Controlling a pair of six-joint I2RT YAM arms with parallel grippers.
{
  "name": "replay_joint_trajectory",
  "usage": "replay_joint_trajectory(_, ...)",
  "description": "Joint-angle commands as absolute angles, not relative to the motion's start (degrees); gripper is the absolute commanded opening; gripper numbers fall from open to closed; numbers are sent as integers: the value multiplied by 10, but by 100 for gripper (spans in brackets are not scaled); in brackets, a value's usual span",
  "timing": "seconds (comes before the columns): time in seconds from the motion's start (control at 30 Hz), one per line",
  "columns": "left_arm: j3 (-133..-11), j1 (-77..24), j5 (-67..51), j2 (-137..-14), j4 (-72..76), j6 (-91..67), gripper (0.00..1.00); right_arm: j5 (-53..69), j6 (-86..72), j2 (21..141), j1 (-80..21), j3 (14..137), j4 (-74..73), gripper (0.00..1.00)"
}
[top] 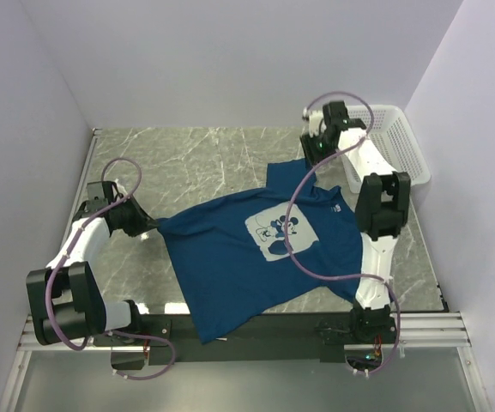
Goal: Fold and stack the t-shirts
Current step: Fold the tshirt
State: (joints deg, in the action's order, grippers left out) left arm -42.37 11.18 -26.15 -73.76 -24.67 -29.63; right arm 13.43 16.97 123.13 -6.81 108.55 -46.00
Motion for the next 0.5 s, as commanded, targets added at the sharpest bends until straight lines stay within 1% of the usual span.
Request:
replay_joint_trajectory(0.0,-425,115,-279,-732,-232,-294,1,147,108,1330,-64,1257,-464,54)
replay_joint_trajectory(0.07,-423,115,-279,-731,-233,-292,1,129,62,1400,-64,1353,-481,53)
replay_joint_trajectory(0.13,-417,115,-280,-729,-230,-290,1,113,29,1429,-62,1389,-476,52)
replay_joint_trajectory(0.2,-416,116,-283,-729,-229,-290,1,101,12,1440,-60,1383,-456,49)
replay_joint_trajectory(0.3,-418,115,-287,-731,-228,-289,1,84,-18,1435,-55,1358,-419,48)
replay_joint_trajectory(0.47,-417,115,-291,-737,-224,-289,0,80,-24,1466,-51,1388,-440,47)
